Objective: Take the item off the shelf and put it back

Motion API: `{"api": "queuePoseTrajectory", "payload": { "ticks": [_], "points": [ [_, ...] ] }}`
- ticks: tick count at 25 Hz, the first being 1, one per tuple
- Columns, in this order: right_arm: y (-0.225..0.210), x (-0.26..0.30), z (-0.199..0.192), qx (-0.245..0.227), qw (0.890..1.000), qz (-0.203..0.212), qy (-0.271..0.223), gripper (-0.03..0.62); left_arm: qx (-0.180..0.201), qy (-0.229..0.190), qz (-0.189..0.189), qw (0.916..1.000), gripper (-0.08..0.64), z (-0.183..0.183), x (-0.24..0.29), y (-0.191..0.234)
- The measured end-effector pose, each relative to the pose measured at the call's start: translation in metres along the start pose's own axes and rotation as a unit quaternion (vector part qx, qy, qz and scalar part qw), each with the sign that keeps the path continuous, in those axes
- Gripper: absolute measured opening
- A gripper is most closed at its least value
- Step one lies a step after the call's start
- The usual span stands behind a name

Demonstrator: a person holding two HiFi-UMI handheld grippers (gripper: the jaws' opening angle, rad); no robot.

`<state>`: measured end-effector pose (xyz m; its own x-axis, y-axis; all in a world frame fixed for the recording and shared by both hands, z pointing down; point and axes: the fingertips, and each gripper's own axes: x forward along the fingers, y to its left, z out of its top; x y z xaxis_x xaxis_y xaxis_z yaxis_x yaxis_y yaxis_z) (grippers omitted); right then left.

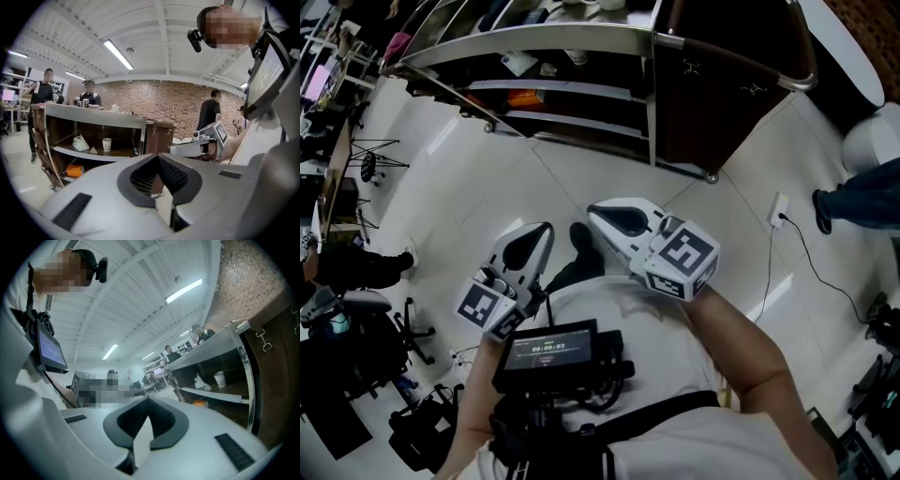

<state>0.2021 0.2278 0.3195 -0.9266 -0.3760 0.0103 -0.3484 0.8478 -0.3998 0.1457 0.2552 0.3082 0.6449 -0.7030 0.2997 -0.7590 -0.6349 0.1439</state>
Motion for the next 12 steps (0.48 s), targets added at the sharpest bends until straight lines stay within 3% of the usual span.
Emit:
{"api": "queuePoseTrajectory", "payload": {
  "ticks": [6, 12],
  "points": [
    [-0.026, 0.028, 0.003, -0.005, 1.0, -0.025, 0.012, 0.005, -0.011, -0.009, -0.022, 0.9996, 0.006, 0.0, 0.015, 0.04],
    [-0.06, 0.076, 0.014, -0.008, 0.998, -0.056, 0.019, 0.005, -0.02, -0.022, -0.029, 0.9991, 0.006, 0.0, 0.027, 0.122]
  ]
}}
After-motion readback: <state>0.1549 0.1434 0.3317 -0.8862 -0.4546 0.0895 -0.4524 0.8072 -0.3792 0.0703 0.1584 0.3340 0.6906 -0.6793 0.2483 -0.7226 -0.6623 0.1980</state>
